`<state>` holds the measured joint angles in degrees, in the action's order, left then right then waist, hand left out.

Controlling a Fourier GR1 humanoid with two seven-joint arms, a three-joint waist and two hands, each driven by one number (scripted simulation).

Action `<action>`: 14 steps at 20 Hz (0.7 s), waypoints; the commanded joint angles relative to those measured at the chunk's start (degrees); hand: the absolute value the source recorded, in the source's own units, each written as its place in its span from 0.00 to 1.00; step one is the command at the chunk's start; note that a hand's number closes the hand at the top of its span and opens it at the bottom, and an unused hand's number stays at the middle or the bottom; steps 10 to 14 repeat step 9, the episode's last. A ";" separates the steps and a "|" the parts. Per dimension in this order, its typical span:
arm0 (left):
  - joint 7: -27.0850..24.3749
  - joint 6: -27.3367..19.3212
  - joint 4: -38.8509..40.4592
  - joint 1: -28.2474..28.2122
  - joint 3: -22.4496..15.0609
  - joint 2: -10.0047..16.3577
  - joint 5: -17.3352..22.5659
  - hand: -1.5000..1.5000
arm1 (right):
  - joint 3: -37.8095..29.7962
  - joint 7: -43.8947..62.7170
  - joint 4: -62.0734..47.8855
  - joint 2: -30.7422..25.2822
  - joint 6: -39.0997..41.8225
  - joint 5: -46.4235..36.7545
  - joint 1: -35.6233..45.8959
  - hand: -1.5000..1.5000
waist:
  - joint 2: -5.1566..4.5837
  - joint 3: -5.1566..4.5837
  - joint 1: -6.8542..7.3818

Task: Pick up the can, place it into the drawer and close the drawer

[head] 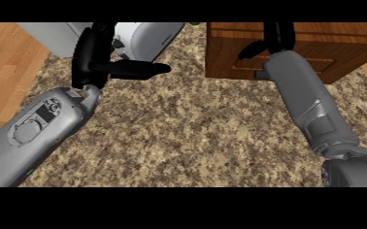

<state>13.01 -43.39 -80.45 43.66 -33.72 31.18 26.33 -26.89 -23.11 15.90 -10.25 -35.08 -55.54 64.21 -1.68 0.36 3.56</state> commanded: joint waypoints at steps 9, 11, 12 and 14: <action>-1.76 1.31 -1.89 -4.95 3.41 1.26 -0.91 0.00 | -12.24 -4.89 1.81 4.15 8.67 16.51 5.81 0.00 | 0.97 -0.31 -1.17; -1.76 1.31 -1.89 -4.95 3.41 1.26 -0.91 0.00 | -12.24 -4.89 1.81 4.15 8.67 16.51 5.81 0.00 | 0.97 -0.31 -1.17; -1.76 1.31 -1.89 -4.95 3.41 1.26 -0.91 0.00 | -12.24 -4.89 1.81 4.15 8.67 16.51 5.81 0.00 | 0.97 -0.31 -1.17; -1.76 1.31 -1.89 -4.95 3.41 1.26 -0.91 0.00 | -12.24 -4.89 1.81 4.15 8.67 16.51 5.81 0.00 | 0.97 -0.31 -1.17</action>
